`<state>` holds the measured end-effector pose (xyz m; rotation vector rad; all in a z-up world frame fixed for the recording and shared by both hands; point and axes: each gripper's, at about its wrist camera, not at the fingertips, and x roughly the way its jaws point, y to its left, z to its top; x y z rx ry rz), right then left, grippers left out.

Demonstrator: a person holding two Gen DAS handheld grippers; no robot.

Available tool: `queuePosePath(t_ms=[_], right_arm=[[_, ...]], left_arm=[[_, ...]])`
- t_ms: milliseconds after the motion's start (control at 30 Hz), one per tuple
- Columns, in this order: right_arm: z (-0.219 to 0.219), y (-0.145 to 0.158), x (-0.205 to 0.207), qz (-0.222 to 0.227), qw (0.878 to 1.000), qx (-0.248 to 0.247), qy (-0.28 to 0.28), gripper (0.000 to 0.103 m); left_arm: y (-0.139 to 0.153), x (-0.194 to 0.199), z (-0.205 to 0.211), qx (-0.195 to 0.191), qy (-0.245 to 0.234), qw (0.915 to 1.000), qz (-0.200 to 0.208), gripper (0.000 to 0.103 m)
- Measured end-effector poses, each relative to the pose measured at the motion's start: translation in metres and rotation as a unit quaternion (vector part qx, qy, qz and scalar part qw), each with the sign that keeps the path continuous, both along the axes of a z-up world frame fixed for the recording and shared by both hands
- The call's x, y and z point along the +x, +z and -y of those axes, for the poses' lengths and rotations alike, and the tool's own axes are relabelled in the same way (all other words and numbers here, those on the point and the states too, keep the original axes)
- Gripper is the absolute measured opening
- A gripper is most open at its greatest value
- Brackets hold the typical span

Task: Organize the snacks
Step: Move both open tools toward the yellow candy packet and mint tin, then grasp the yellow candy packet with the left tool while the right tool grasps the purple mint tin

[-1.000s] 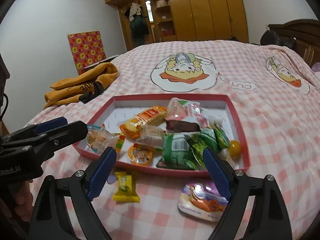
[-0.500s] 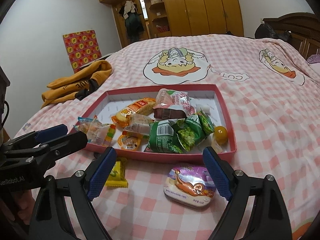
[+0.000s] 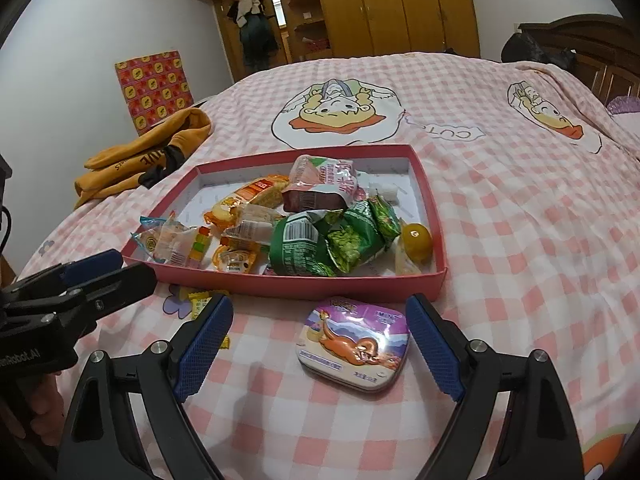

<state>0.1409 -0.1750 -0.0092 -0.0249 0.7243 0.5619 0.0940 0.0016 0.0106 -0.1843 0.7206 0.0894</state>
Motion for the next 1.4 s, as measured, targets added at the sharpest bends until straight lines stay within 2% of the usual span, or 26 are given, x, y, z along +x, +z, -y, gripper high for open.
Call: queuePosePath(t_ms=[267,533,633,700,767,900,1233,1267,1300,1400], right_arm=[[0.006,-0.007,0.002,-0.015,1.0,-0.01,-0.008,0.09],[0.014,-0.014,0.007,-0.043,0.999,0.009,-0.005,0.089],[0.013,-0.019,0.007,-0.049,0.999,-0.001,-0.006,0.08],[0.014,-0.021,0.007,-0.05,0.999,-0.004,-0.009,0.071],[0.015,-0.024,0.009,-0.055,0.998,-0.004,-0.015,0.067],[0.02,-0.025,0.011,-0.061,0.998,0.009,-0.017,0.067],[0.015,-0.025,0.005,-0.049,0.998,-0.039,-0.027,0.067],[0.015,-0.025,0.005,-0.047,0.998,-0.042,-0.026,0.066],[0.015,-0.024,0.003,-0.045,0.998,-0.043,-0.027,0.066],[0.016,-0.023,0.001,-0.042,0.998,-0.04,-0.024,0.065]], left_arm=[[-0.009,0.002,0.004,0.001,0.0,0.9999,-0.013,0.08],[-0.022,0.011,0.009,-0.001,-0.003,0.9993,-0.038,0.08],[-0.03,0.017,0.014,-0.003,-0.01,0.9985,-0.054,0.08],[-0.035,0.021,0.021,0.0,-0.016,0.9979,-0.063,0.08],[-0.037,0.025,0.026,0.001,-0.015,0.9977,-0.065,0.08],[-0.04,0.029,0.025,-0.012,-0.016,0.9976,-0.066,0.08],[-0.047,0.031,0.025,-0.006,-0.019,0.9969,-0.077,0.077],[-0.047,0.03,0.026,-0.004,-0.019,0.997,-0.075,0.068],[-0.047,0.03,0.026,0.0,-0.017,0.9969,-0.077,0.047],[-0.048,0.029,0.027,0.003,-0.016,0.9966,-0.08,0.028]])
